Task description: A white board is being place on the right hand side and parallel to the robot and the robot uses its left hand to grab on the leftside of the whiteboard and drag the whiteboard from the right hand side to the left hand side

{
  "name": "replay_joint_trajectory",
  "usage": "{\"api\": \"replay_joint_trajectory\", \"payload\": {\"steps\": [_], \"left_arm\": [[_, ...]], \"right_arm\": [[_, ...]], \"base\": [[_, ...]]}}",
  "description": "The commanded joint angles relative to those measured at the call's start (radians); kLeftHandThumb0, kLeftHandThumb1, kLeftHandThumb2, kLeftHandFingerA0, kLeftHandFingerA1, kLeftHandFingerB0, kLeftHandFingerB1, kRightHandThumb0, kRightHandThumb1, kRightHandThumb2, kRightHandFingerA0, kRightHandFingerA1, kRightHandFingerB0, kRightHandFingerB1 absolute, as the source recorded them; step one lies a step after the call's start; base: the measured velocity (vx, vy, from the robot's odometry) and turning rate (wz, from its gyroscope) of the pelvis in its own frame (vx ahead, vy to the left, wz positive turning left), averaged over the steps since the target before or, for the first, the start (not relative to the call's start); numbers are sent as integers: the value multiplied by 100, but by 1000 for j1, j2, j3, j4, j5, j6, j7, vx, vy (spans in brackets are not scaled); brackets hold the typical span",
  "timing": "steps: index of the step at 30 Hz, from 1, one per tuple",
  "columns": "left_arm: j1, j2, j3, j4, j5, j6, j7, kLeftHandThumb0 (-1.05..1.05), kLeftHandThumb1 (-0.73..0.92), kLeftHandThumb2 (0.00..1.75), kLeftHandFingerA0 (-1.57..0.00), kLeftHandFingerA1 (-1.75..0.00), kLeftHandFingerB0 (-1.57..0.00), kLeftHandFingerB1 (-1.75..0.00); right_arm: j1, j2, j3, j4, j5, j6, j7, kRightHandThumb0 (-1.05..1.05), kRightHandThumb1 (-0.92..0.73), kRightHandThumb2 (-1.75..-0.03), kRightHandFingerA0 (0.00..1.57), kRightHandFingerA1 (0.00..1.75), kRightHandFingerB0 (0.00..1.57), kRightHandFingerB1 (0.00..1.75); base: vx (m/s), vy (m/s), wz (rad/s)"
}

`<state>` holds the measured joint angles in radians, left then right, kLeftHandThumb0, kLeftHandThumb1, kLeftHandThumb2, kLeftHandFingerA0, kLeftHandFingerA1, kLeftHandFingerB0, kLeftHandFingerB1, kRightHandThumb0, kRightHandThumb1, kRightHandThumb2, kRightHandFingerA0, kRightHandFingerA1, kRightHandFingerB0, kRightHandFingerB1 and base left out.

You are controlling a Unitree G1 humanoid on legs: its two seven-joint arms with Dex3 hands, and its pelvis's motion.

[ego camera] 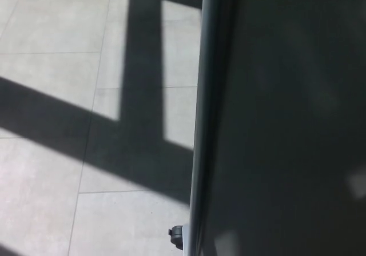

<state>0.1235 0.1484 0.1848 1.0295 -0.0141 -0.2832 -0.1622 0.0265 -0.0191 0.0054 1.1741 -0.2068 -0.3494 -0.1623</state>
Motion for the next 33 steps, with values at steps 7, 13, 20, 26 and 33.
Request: {"api": "replay_joint_trajectory", "payload": {"steps": [7,13,20,26,33], "left_arm": [[23,50,5,-296,-78,-208,-182,-52,51,56,-31,-32,-27,-30],[2,99,-47,-650,-85,-71,-237,-29,34,91,-8,-50,-7,-49],[-57,122,-96,-888,-152,130,-293,-53,48,65,-18,-38,-15,-34],[-164,123,-161,-980,-189,258,-330,-28,36,89,-4,-49,0,-47],[-268,105,-234,-985,-122,304,-304,-45,46,63,-21,-43,-14,-36]], "right_arm": [[25,4,-56,82,39,-293,-57,-45,-84,-71,59,91,11,76],[16,0,-68,71,47,-345,-37,-45,-60,-108,65,87,9,61],[25,-15,-52,62,26,-392,-33,-46,-84,-70,57,88,6,66],[31,-17,-54,70,29,-405,-31,-52,-83,-69,56,87,5,68],[30,-39,-56,53,28,-445,-35,-53,-83,-68,54,85,4,64]], "base": [[0,0,0],[0,0,0],[0,0,0],[0,0,0],[0,0,0]]}}
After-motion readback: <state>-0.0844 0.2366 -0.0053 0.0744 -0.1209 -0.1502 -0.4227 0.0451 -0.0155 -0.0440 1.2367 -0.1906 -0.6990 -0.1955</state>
